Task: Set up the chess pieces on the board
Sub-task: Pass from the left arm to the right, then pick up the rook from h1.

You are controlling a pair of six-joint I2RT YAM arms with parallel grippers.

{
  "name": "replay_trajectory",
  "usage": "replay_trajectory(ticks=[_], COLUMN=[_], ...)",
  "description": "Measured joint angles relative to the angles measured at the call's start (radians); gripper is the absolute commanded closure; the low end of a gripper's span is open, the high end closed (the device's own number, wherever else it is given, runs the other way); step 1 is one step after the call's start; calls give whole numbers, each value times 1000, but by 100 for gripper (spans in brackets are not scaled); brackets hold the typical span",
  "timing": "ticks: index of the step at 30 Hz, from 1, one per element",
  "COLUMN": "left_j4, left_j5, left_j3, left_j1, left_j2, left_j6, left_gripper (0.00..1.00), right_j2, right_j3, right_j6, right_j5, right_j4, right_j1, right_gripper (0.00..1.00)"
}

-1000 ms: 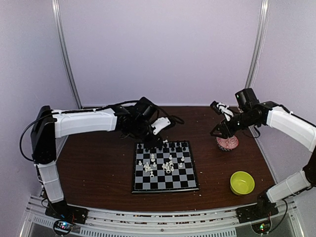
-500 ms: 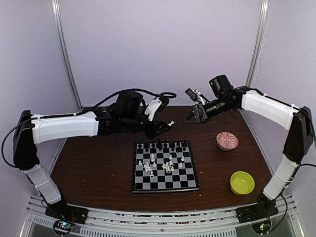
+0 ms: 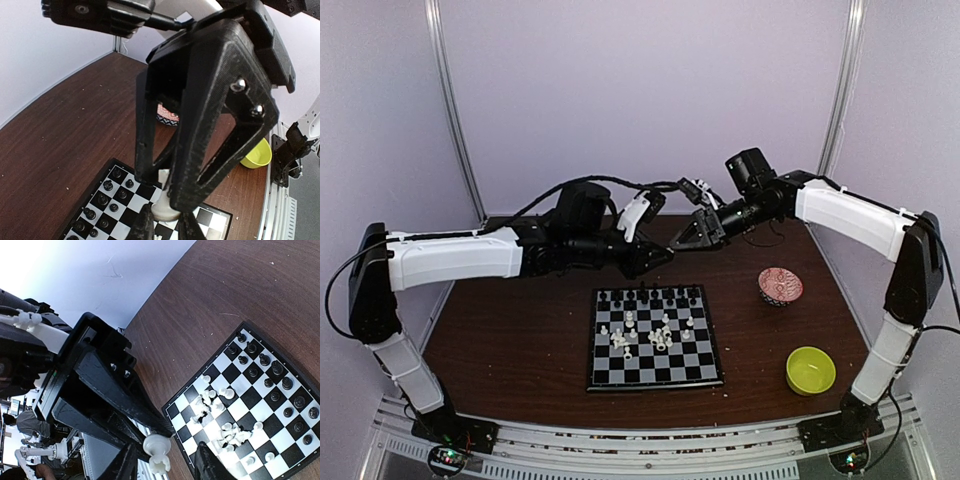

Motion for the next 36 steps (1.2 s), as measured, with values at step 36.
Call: replay_trajectory(ticks=[36], left_j4=[-344], left_j5=[-188], left_j3=[41], left_j1=[122], left_j2=[-171], left_j6=[210], left_gripper=[52], right_j2=[-368], right_j3=[-491], right_j6=[-464], right_j5=[447], right_j4=[54], right_j1=[111], right_gripper=[96])
